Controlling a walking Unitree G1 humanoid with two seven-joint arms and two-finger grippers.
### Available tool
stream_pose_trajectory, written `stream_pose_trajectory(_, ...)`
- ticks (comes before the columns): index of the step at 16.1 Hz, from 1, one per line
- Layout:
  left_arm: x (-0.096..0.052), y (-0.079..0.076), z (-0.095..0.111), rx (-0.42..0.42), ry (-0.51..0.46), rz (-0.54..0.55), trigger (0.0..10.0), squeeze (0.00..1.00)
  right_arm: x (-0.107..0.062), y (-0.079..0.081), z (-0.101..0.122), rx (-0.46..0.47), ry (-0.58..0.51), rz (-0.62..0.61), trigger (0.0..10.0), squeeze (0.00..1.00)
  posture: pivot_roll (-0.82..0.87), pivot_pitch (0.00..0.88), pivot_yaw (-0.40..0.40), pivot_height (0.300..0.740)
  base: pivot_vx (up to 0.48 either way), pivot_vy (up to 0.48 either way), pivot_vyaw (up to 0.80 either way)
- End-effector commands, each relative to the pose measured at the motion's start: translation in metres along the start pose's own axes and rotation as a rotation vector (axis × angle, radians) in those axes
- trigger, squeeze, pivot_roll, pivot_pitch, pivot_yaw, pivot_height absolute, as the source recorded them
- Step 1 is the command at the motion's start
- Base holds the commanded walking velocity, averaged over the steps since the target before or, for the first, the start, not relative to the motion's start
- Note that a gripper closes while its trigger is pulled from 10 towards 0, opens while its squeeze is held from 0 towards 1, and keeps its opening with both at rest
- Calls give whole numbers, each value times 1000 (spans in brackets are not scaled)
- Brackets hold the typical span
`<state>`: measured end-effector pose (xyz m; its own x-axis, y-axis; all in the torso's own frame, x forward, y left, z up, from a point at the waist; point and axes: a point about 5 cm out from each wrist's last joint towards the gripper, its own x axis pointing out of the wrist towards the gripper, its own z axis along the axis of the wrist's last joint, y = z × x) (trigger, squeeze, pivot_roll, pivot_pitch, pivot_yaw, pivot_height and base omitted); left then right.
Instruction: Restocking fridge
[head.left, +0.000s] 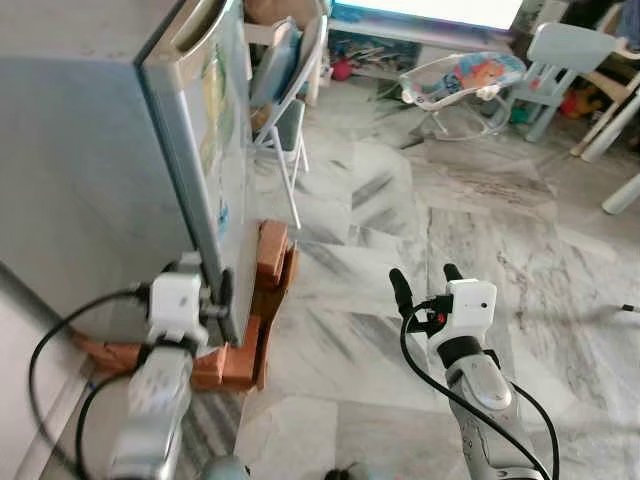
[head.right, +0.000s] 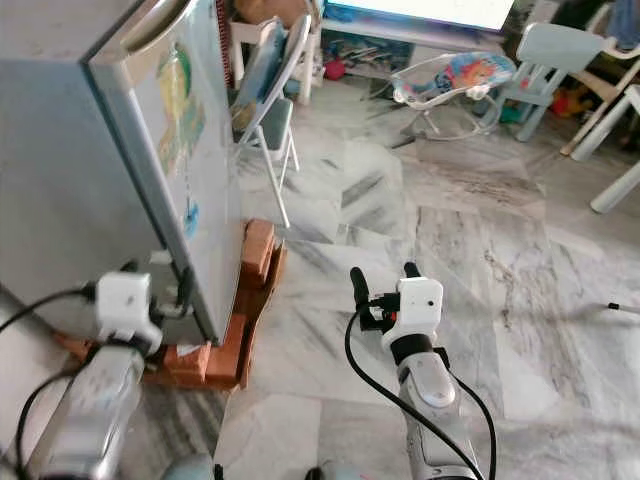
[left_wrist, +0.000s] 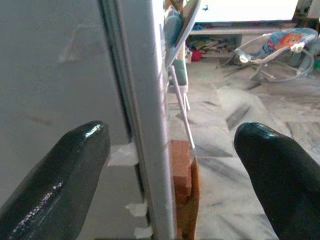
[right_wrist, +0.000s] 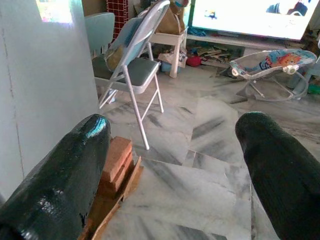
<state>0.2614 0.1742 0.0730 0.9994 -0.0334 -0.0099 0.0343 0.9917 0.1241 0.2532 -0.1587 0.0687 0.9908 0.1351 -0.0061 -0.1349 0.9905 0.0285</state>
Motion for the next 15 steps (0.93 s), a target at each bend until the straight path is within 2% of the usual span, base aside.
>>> stream_pose_trajectory(1, 4, 3, -1, -2, 3, -6, 10000, 0, -2, -5, 3, -12, -2, -18, 10000, 0, 104, 108, -91, 740, 0, 0, 0)
stream_pose_trajectory(5, 31, 3, 2, 24, 7, -24, 10000, 0, -6, -8, 4, -10, 6, -22, 10000, 0, 81, 122, -96, 740, 0, 0, 0)
stream_pose_trajectory(9, 59, 13, 6, 17, 24, 5, 10000, 0, -13, -10, 5, -11, 16, -25, 10000, 0, 57, 135, -95, 740, 0, 0, 0)
stream_pose_trajectory(15, 73, 8, 10, 11, 27, -5, 10000, 0, -18, -11, 6, -17, 26, -29, 10000, 0, 38, 148, -94, 740, 0, 0, 0)
